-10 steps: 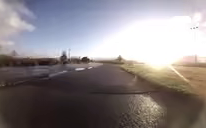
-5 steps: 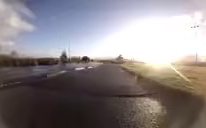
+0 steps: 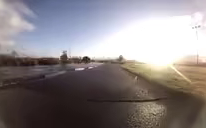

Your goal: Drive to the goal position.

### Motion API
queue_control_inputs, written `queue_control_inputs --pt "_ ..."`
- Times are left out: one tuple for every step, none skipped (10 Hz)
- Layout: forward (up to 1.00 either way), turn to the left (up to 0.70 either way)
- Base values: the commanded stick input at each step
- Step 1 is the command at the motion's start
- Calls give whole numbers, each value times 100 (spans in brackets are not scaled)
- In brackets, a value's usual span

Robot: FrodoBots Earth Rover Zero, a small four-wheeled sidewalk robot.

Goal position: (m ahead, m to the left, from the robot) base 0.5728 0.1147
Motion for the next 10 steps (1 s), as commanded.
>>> queue_control_inputs --pt "45 0" --pt "45 0" --pt "45 0" --pt "45 0" --pt "45 0" --pt "45 0" --pt "45 0" --pt "45 0" --pt "45 0" --pt "45 0"
